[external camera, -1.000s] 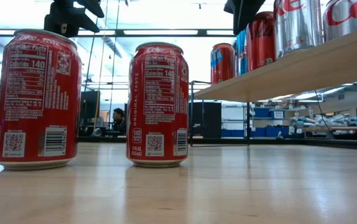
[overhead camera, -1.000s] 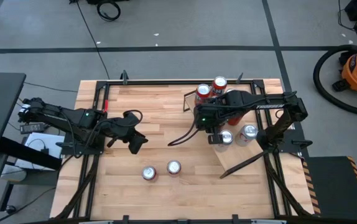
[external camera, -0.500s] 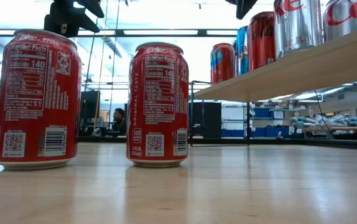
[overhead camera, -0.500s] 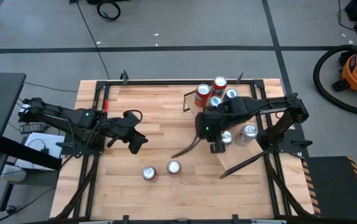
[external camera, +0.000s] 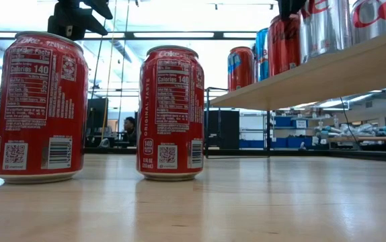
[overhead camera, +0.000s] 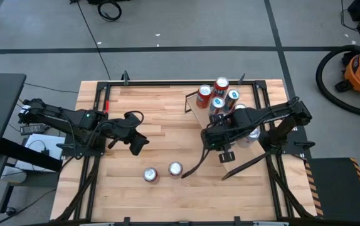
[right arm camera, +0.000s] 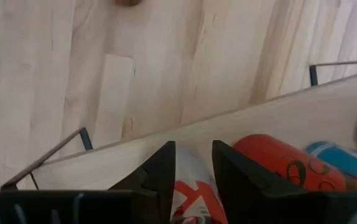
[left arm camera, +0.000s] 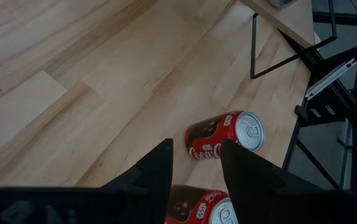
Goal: Place canned beverage on shelf
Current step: Adjust the white soda can on the shelf
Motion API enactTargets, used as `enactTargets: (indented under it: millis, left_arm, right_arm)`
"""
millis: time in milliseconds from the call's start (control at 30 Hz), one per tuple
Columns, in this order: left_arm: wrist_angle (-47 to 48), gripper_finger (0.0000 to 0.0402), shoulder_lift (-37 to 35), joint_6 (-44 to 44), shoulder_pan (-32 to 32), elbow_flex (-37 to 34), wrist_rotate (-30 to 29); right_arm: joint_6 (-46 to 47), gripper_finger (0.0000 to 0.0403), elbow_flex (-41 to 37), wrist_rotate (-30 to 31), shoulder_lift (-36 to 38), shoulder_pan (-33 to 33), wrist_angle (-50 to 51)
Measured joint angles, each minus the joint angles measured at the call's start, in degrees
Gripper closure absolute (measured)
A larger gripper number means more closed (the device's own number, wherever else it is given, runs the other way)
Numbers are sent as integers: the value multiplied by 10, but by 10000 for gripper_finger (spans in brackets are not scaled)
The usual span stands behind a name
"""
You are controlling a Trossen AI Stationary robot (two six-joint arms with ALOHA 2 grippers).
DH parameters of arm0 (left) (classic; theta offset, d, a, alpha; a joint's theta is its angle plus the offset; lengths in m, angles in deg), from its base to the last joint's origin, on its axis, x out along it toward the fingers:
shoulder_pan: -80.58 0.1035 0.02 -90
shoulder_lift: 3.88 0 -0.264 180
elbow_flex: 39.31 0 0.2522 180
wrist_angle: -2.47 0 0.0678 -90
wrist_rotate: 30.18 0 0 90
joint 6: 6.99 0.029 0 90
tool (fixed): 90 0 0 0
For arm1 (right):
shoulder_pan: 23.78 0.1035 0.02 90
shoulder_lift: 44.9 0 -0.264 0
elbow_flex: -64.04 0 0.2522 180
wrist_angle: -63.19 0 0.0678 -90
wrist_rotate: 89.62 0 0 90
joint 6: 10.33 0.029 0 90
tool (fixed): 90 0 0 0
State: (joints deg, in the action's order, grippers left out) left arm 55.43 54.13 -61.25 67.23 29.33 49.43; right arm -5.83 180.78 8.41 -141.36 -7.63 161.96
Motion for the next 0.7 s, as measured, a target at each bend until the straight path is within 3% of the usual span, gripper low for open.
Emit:
enactTargets:
  millis: [567,700]
  left_arm:
    - [0,258,0,0,0,0,-2]
    - [0,258,0,0,0,0,-2]
  right_arm:
    - [-4,289,-3,-2,0,-2,26]
    - [-11,289,-3,-38,0,2,4]
